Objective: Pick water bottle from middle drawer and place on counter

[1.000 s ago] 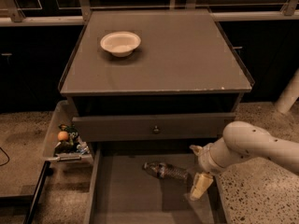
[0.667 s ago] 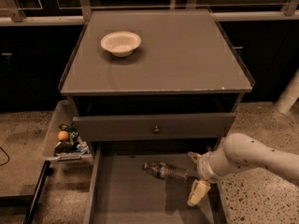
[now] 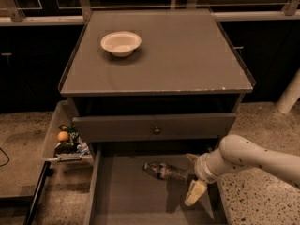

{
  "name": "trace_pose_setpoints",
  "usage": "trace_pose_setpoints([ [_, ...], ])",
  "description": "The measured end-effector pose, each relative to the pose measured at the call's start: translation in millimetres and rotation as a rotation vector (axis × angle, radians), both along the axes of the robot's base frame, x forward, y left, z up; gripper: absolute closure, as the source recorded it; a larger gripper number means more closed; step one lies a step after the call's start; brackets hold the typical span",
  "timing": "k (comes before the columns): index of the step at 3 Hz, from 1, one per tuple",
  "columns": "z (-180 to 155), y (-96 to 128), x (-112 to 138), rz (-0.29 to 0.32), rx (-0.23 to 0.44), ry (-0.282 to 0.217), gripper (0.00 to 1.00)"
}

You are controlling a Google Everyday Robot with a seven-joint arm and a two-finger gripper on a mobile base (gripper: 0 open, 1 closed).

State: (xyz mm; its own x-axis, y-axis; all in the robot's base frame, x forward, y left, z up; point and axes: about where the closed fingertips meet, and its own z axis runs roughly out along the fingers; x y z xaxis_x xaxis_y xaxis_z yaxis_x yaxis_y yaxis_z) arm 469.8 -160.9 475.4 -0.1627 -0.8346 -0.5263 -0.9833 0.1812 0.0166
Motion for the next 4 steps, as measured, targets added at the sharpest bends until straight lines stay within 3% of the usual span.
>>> trace_pose_setpoints([
  [2, -53, 13, 34, 0.002, 0.109, -0.047, 0.00],
  [4, -85, 29, 55, 0.019, 0.199, -0.098, 0.00],
])
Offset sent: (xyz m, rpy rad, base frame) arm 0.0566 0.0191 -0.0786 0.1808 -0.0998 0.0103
